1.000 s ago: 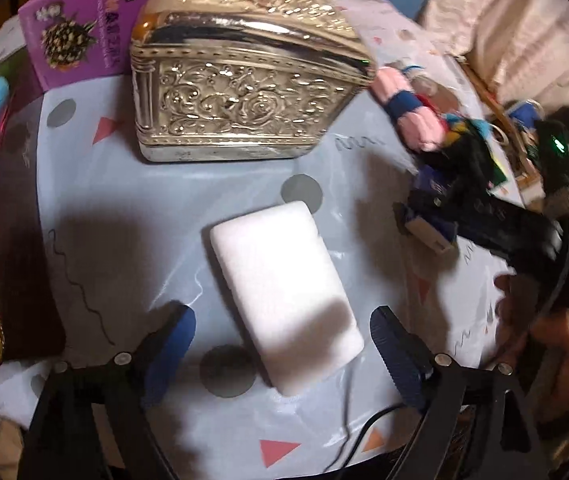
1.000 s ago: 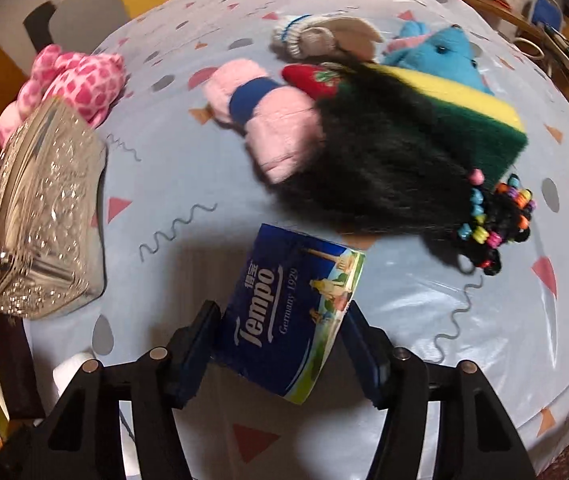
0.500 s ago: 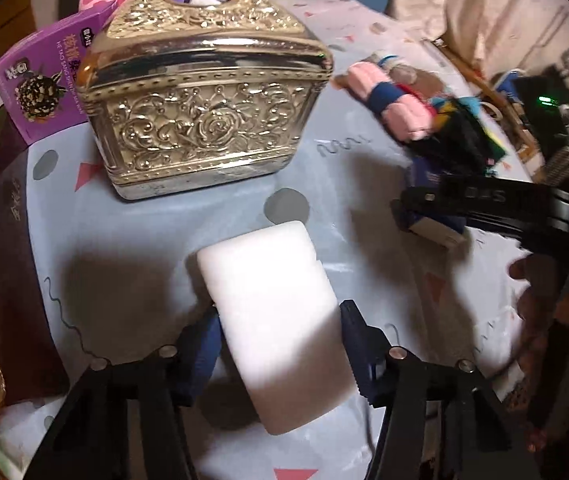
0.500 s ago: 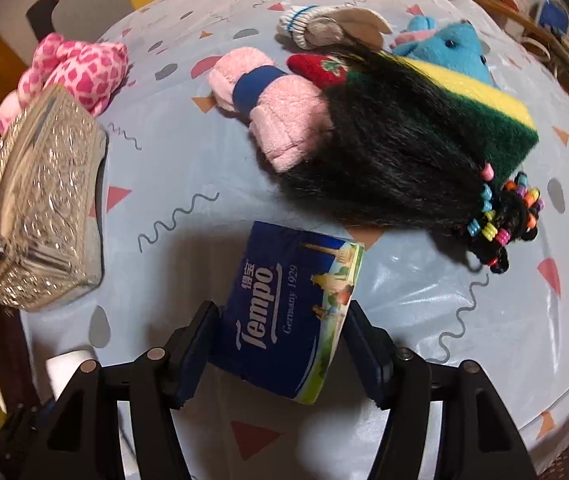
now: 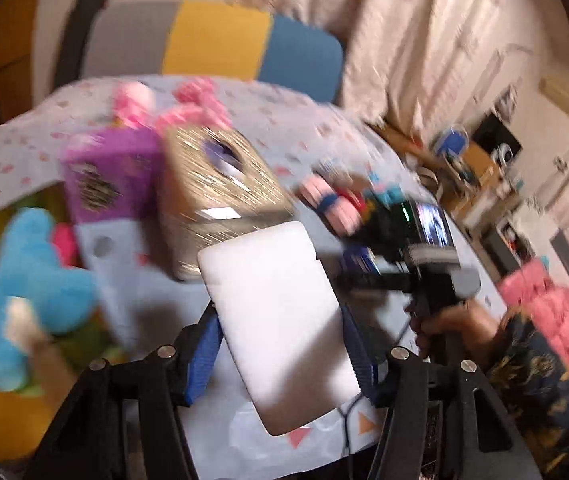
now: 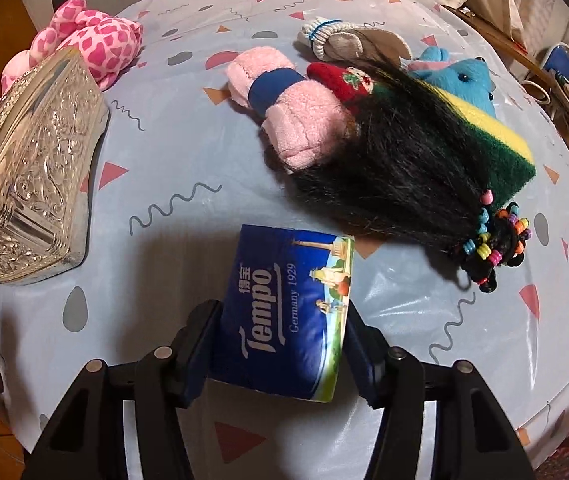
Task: Organize soft objects
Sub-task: 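Carry the white sponge to the tray with the left gripper while the right grasps the tissue pack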
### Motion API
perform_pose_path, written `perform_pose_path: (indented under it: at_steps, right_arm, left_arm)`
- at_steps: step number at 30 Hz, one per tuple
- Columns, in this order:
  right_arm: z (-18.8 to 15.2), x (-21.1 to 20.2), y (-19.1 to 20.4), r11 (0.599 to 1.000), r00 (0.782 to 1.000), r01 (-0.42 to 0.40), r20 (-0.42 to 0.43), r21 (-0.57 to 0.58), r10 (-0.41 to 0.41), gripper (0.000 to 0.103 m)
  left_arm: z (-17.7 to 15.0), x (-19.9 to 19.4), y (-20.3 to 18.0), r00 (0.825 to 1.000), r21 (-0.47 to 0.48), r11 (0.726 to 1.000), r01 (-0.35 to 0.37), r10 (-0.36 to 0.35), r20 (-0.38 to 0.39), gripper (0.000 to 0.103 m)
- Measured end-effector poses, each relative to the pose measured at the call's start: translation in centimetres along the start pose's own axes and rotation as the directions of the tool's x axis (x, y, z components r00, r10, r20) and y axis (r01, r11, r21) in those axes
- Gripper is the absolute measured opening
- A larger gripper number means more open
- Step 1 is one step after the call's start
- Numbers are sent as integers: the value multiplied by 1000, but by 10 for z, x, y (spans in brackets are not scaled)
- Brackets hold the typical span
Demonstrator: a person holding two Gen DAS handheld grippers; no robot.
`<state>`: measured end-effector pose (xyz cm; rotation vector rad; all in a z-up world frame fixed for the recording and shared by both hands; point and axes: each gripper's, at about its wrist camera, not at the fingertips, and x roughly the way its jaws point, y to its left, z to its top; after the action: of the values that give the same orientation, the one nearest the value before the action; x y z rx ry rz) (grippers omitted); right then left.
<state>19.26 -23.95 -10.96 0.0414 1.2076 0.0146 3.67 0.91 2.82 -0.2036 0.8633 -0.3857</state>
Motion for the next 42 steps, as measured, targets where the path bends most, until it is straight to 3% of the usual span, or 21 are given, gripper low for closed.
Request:
perform_pose_path:
  at_steps: [3, 8, 12, 15, 21, 26, 29, 35, 36, 38, 42]
  right_arm:
    - [0, 1, 2, 1000, 1000, 8, 5, -7, -7, 59]
    - [-2, 0, 4, 1000, 1000, 20, 13, -21, -19, 58]
    - [-3, 0, 9, 999, 999, 30, 21, -31, -29, 58]
    - [-4, 0, 10, 999, 999, 34, 24, -36, -33, 57]
    - [-6, -1, 13, 999, 999, 37, 29, -40, -36, 57]
    - [-7, -1, 17, 998, 999, 42, 33, -49, -41, 57]
    - [-6, 1, 16, 998, 999, 43, 35, -54, -41, 57]
    - [-6, 2, 18, 997, 998, 48, 38, -61, -45, 57]
    - [-6, 2, 18, 997, 998, 48, 38, -63, -46, 57]
    - [-6, 2, 19, 996, 998, 50, 39, -68, -48, 55]
    - [-7, 0, 22, 995, 998, 57, 44, -76, -54, 55]
  left_arm:
    - [11, -34, 31, 997, -49, 998, -37, 41, 71, 60]
    - [13, -83, 104, 967, -146, 968, -206, 224, 125, 60]
    - [7, -94, 175, 923, -251, 901, -354, 380, 60, 61]
    - [4, -87, 221, 894, -282, 857, -432, 448, -9, 61]
    - [7, -53, 273, 863, -263, 822, -505, 488, -131, 62]
    - [19, -26, 291, 838, -226, 807, -545, 517, -176, 70]
    - [28, -13, 294, 848, -210, 822, -530, 505, -161, 90]
    - [29, -20, 297, 837, -295, 785, -546, 529, -142, 92]
    - [25, -27, 295, 832, -322, 771, -550, 541, -127, 92]
    - [20, -42, 287, 840, -364, 768, -526, 535, -86, 92]
    - [7, -69, 256, 827, -392, 761, -518, 562, -2, 92]
